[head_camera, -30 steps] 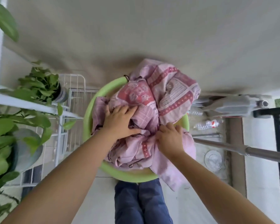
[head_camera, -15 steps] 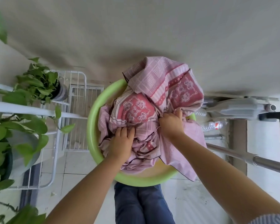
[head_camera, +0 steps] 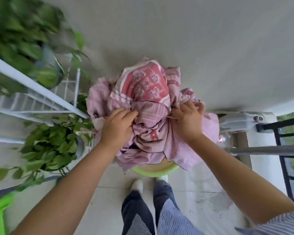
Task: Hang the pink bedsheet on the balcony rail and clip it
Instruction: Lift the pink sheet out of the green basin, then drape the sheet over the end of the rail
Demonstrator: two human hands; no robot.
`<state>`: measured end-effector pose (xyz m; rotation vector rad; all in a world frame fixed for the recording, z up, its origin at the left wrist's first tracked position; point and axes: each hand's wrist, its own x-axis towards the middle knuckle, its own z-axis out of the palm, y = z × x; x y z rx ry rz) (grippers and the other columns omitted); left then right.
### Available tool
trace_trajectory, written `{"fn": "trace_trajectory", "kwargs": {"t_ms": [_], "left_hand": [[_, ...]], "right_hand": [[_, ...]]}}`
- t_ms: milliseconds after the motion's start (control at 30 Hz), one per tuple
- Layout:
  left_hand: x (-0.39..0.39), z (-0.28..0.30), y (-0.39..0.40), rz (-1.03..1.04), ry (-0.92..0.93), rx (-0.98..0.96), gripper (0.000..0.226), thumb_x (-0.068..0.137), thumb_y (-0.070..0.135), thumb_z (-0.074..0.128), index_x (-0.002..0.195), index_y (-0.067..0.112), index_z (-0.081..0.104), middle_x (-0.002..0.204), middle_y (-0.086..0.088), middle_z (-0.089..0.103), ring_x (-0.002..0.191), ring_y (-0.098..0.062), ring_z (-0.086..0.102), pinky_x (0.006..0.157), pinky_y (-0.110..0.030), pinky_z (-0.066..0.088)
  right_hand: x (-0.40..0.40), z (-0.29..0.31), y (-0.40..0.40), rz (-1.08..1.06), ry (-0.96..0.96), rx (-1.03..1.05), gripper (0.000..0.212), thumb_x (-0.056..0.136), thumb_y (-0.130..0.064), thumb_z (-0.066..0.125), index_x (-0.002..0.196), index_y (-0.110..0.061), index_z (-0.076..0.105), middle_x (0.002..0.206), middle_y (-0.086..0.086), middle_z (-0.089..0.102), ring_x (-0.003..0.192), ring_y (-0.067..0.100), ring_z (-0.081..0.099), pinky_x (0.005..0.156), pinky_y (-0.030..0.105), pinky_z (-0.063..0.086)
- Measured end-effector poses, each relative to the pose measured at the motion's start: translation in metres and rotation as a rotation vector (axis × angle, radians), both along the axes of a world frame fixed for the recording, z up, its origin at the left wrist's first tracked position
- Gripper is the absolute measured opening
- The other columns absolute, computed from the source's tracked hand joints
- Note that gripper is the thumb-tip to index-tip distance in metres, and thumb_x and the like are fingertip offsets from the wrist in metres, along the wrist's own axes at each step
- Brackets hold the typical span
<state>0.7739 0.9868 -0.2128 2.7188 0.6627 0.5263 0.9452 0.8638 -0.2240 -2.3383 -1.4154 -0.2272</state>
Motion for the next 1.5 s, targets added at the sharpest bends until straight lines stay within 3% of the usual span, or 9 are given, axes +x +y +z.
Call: {"fn": "trace_trajectory", "kwargs": {"t_ms": [167,367,567,833,933,1000,1100,1233,1500], "left_hand": [[-0.001,0.111,-0.006,-0.167,-0.165,0.121,0.045,0.046,-0.011,0.057,0.089,-0.004,0.07,0.078,-0.016,0.071,0.073,-0.031,0.066,0.07,-0.038,0.054],[-0.018,0.202,-0.061,-0.455,-0.409,0.108,0.038,0.06,-0.004,0.045,0.088,-0.003,0.071,0.078,-0.017,0.072,0.075,-0.031,0.067,0.075,-0.038,0.051],[-0.025,0.285,-0.159,-0.83,-0.496,0.067,0.035,0.06,-0.006,0.047,0.085,-0.002,0.072,0.077,-0.016,0.072,0.074,-0.029,0.068,0.074,-0.035,0.052],[-0.031,0.331,-0.309,-1.0,-0.425,-0.17,0.036,0.071,-0.012,0.054,0.1,0.003,0.069,0.102,-0.018,0.07,0.099,-0.028,0.064,0.09,-0.035,0.049],[-0.032,0.332,-0.357,-1.038,-0.364,-0.196,0.035,0.074,-0.008,0.053,0.103,0.006,0.069,0.107,-0.016,0.069,0.102,-0.025,0.064,0.093,-0.031,0.048],[-0.035,0.325,-0.386,-1.108,-0.319,-0.187,0.035,0.074,-0.008,0.052,0.101,0.005,0.07,0.104,-0.016,0.07,0.1,-0.026,0.064,0.091,-0.033,0.05],[-0.043,0.31,-0.415,-1.294,-0.324,-0.137,0.033,0.068,-0.007,0.051,0.092,0.002,0.072,0.091,-0.018,0.073,0.091,-0.028,0.067,0.084,-0.033,0.052],[-0.045,0.3,-0.434,-1.504,-0.352,-0.081,0.034,0.058,-0.015,0.06,0.082,0.004,0.074,0.078,-0.011,0.074,0.078,-0.02,0.068,0.083,-0.03,0.049],[-0.027,0.33,-0.436,-1.395,-0.524,-0.066,0.034,0.061,-0.004,0.065,0.095,-0.001,0.069,0.093,-0.017,0.07,0.092,-0.024,0.063,0.087,-0.031,0.05]], "right_hand": [[-0.019,0.101,-0.035,-0.114,-0.052,0.191,0.011,0.058,-0.009,0.066,0.053,-0.013,0.058,0.05,0.0,0.053,0.06,0.025,0.055,0.071,0.024,0.013],[-0.082,0.197,-0.131,-0.368,-0.182,0.332,0.025,0.072,-0.026,0.05,0.057,-0.013,0.065,0.051,0.004,0.058,0.06,0.027,0.054,0.07,0.044,0.044],[-0.162,0.263,-0.258,-0.743,-0.248,0.287,0.031,0.076,-0.032,0.047,0.061,-0.011,0.066,0.053,0.008,0.055,0.06,0.031,0.055,0.068,0.038,0.046],[-0.281,0.298,-0.386,-0.761,-0.158,0.153,0.074,0.072,-0.069,0.043,0.125,-0.017,0.046,0.12,0.019,0.056,0.098,0.032,0.061,0.087,0.048,0.042],[-0.297,0.292,-0.415,-0.921,0.102,-0.101,0.064,0.076,-0.042,0.064,0.132,-0.023,0.042,0.129,0.01,0.05,0.101,0.025,0.057,0.091,0.038,0.045],[-0.301,0.278,-0.431,-0.923,0.175,0.021,0.037,0.079,-0.022,0.065,0.115,-0.013,0.06,0.101,0.012,0.066,0.084,0.025,0.062,0.079,0.037,0.051],[-0.312,0.259,-0.462,-1.041,0.12,0.314,0.024,0.071,-0.019,0.073,0.092,-0.011,0.067,0.075,0.002,0.059,0.067,0.017,0.051,0.063,0.028,0.042],[-0.317,0.255,-0.482,-1.186,-0.02,0.309,0.044,0.061,-0.017,0.078,0.101,-0.004,0.063,0.088,0.009,0.062,0.072,0.024,0.057,0.065,0.028,0.044],[-0.296,0.323,-0.495,-1.065,-0.2,0.681,0.011,0.072,0.011,0.06,0.073,0.004,0.069,0.062,0.005,0.059,0.053,0.012,0.051,0.054,0.004,0.036]]}}
